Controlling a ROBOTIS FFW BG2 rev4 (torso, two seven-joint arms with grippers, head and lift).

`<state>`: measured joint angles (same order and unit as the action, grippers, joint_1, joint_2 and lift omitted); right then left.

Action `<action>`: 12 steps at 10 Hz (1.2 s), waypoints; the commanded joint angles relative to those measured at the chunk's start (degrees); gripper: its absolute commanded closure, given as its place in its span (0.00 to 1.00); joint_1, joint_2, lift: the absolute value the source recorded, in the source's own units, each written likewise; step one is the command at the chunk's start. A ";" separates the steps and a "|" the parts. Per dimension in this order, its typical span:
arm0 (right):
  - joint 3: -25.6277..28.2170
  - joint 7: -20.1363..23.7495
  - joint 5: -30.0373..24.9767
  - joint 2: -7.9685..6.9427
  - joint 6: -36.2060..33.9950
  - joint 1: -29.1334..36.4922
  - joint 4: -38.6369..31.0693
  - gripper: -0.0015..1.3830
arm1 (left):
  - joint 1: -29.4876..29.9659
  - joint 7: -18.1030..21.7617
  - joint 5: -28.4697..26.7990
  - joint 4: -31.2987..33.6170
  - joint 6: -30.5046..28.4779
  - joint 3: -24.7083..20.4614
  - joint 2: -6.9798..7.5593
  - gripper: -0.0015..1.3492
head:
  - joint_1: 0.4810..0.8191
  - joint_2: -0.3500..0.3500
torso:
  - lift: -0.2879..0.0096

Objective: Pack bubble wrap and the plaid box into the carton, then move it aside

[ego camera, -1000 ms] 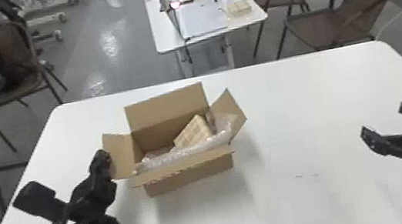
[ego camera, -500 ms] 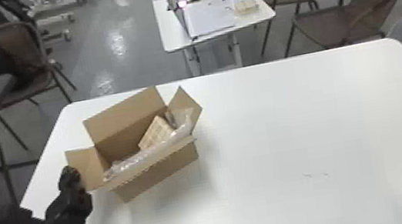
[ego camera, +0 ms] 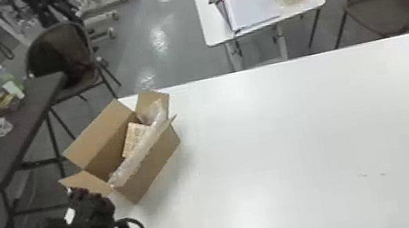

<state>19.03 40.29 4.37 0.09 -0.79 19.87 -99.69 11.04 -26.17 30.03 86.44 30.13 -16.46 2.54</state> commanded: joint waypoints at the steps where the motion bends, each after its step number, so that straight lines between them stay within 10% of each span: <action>1: -0.75 0.06 0.11 -0.14 -0.61 -0.62 0.11 0.08 | -1.11 -4.51 -1.73 -1.89 4.58 0.29 0.18 0.90 | 0.63 0.97 | 0.63; 4: -1.63 0.14 0.29 -0.14 -1.76 -1.41 0.46 0.08 | -3.31 -13.91 -1.81 -5.32 10.91 2.48 1.94 0.89 | 0.63 1.00 | 0.63; 7: -1.63 0.23 0.99 -0.14 -2.46 -1.24 0.99 0.08 | -2.25 -13.82 1.79 -5.85 16.45 8.81 5.99 0.39 | 0.63 1.00 | 0.63; 8: -1.72 0.23 1.08 -0.14 -2.46 -1.06 1.07 0.08 | -1.20 -12.68 1.44 -4.70 18.82 10.40 7.57 0.23 | 0.63 1.00 | 0.63; 12: -1.72 -0.03 0.55 -0.14 -0.79 1.05 -1.12 0.08 | 11.81 -3.10 -7.79 17.45 7.31 10.31 10.56 0.22 | 0.63 0.98 | 0.63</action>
<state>17.31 40.21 5.11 0.09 -1.95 20.48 -100.23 20.93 -29.01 23.91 100.69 40.34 -6.42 13.13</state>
